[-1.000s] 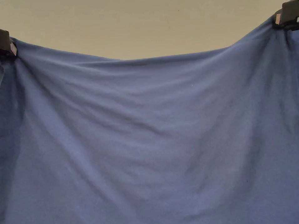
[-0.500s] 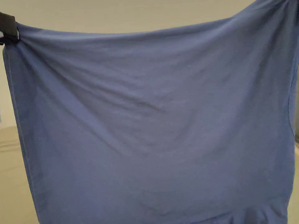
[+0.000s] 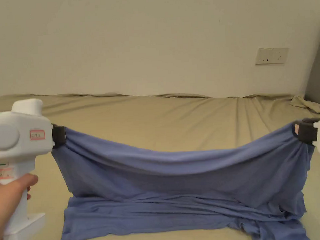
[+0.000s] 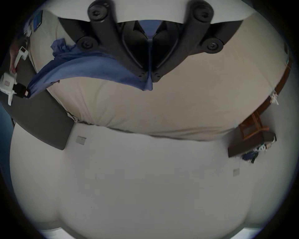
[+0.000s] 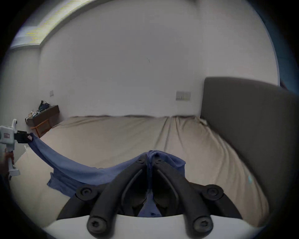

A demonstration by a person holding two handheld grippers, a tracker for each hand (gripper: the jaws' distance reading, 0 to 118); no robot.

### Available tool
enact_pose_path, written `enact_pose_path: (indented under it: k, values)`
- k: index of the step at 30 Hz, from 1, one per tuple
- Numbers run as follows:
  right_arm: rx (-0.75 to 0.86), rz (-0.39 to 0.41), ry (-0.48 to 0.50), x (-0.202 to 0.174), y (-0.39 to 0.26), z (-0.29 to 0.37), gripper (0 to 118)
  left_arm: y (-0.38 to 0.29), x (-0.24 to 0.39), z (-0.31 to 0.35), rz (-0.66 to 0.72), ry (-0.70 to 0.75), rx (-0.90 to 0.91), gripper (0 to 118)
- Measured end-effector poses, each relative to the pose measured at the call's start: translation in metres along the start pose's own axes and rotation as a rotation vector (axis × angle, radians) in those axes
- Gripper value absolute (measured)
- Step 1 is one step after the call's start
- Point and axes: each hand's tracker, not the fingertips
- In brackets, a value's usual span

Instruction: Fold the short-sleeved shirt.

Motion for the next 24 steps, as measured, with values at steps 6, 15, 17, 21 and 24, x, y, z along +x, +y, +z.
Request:
enact_pose_path:
  k: [6,15,17,21,24]
  values:
    - [-0.042,-0.087,0.039,0.009,-0.076,0.054,5,-0.081,-0.001,0.047,-0.038,-0.036,-0.047,2]
    - [-0.166,-0.169,0.027,0.033,-0.213,0.182,5,-0.234,-0.006,0.157,0.115,-0.046,-0.167,2]
    - [-0.163,-0.189,0.026,0.04,-0.229,0.215,5,-0.254,-0.008,0.185,0.15,-0.049,-0.192,2]
    - [-0.172,-0.22,0.019,0.052,-0.248,0.272,5,-0.282,-0.011,0.241,0.169,-0.049,-0.204,2]
    - [-0.181,-0.2,0.029,0.05,-0.263,0.312,5,-0.292,-0.006,0.284,0.132,-0.034,-0.203,2]
